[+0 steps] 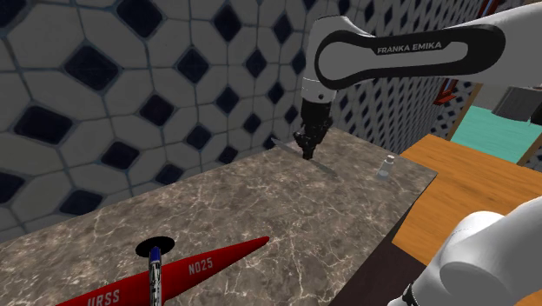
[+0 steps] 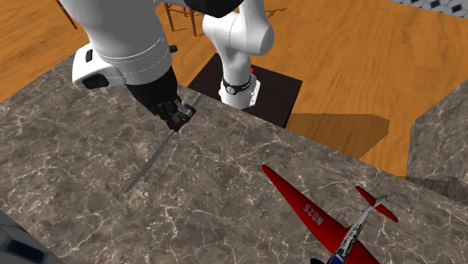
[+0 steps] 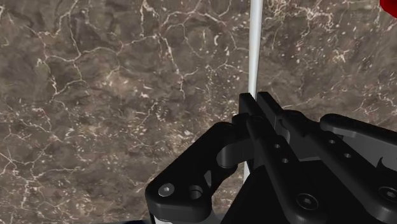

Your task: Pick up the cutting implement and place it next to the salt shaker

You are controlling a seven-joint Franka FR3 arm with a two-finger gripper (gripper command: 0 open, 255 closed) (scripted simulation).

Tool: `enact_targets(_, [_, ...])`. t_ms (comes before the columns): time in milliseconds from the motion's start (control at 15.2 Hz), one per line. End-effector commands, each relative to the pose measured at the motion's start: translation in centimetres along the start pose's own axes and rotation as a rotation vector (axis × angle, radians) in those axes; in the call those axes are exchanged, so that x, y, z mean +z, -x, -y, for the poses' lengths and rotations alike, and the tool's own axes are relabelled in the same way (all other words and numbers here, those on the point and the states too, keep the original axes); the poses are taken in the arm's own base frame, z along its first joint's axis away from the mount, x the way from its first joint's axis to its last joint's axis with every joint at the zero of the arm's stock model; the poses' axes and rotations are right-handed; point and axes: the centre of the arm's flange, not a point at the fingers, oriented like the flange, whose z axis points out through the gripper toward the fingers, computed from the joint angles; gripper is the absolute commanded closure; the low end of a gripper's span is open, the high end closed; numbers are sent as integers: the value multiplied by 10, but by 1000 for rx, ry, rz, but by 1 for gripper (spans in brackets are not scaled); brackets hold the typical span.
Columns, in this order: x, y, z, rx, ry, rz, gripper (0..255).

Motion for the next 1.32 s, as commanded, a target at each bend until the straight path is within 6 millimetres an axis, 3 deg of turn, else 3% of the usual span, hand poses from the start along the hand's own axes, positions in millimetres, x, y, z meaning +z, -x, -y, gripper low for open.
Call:
enact_targets(0, [-1, 4, -27, -2, 0, 0, 255])
enact_targets(1254, [0, 41, -275, -2, 0, 0, 255])
